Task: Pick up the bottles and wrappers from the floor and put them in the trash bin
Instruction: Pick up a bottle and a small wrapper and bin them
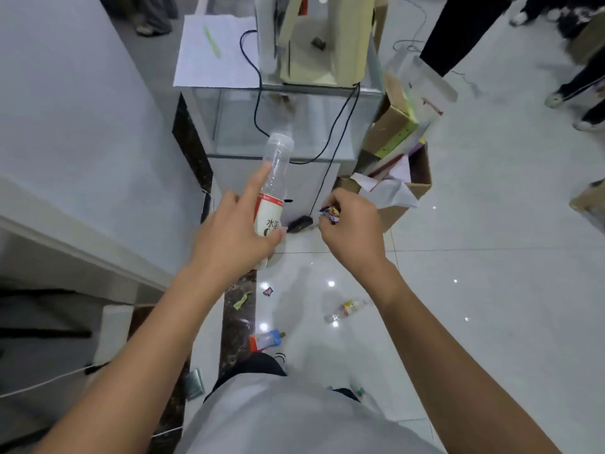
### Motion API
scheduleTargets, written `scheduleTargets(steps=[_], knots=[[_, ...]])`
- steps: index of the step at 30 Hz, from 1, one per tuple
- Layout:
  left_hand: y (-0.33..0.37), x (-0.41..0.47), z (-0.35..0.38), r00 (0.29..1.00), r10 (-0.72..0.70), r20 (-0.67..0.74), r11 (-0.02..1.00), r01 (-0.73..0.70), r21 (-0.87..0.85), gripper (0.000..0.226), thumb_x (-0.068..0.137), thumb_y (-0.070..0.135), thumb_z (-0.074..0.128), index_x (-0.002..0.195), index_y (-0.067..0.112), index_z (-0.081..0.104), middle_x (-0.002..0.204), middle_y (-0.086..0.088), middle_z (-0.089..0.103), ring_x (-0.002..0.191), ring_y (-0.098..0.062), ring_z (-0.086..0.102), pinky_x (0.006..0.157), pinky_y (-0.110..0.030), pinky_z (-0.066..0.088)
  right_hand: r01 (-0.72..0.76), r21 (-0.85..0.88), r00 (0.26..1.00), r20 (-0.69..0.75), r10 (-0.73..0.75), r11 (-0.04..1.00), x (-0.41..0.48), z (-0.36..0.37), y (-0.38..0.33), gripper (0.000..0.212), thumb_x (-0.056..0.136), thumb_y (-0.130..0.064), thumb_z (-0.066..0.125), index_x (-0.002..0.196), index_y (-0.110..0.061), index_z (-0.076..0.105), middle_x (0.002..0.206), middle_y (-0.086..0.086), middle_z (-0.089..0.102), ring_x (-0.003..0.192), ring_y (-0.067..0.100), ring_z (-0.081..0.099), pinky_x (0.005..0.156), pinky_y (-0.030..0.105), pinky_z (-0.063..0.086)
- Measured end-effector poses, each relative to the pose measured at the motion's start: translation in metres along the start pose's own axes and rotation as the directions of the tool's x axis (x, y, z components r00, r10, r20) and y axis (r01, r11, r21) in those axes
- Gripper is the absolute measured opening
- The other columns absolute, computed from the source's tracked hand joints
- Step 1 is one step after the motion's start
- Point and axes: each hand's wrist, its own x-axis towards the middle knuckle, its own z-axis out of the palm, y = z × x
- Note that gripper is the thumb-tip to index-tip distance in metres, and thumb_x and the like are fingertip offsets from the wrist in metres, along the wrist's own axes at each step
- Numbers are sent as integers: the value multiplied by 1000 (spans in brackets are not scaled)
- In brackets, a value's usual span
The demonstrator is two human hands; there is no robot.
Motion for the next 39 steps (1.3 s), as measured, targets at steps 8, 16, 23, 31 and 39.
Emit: scheduleTargets(steps=[8, 16, 23, 31, 39], knots=[[-54, 23, -37, 981, -188, -49, 982, 188, 3, 101, 82, 52, 70, 148, 61, -6, 108, -5, 49, 92, -37, 59, 76, -45, 50, 130, 8, 985, 111, -130, 991, 59, 37, -48, 7, 85, -8, 65, 90, -14, 63, 87, 0, 66, 81, 21, 60, 70, 41, 53], [-73, 36, -33, 931, -338, -139, 940, 341, -2, 101, 82, 55, 70, 148, 60, -6, 105, -2, 47, 93, -34, 59, 78, -45, 52, 229, 78, 945, 222, -240, 970, 108, 70, -55, 9, 82, -10, 64, 86, -17, 61, 84, -1, 64, 79, 22, 59, 70, 43, 54], [-74, 68, -18, 897, -401, -183, 916, 397, -63, 99, 81, 55, 70, 149, 60, -2, 108, -4, 49, 93, -30, 57, 74, -38, 43, 282, 111, 910, 284, -302, 953, 142, 88, -42, 8, 83, -10, 65, 87, -17, 62, 87, -1, 63, 81, 22, 59, 71, 42, 53], [-97, 99, -8, 903, -413, -123, 911, 406, -75, 102, 80, 54, 73, 147, 62, -4, 113, -3, 52, 97, -30, 60, 79, -45, 52, 236, 89, 917, 310, -252, 968, 159, 105, -37, 10, 86, -12, 65, 85, -19, 57, 86, -1, 61, 79, 21, 54, 66, 35, 46], [-167, 143, 6, 941, -336, 37, 934, 338, -117, 100, 81, 55, 72, 149, 61, -1, 106, 0, 51, 91, -23, 59, 76, -40, 52, 129, 61, 963, 232, -140, 990, 185, 171, -52, 16, 83, -8, 69, 83, -20, 58, 80, -4, 60, 70, 15, 52, 58, 27, 38]])
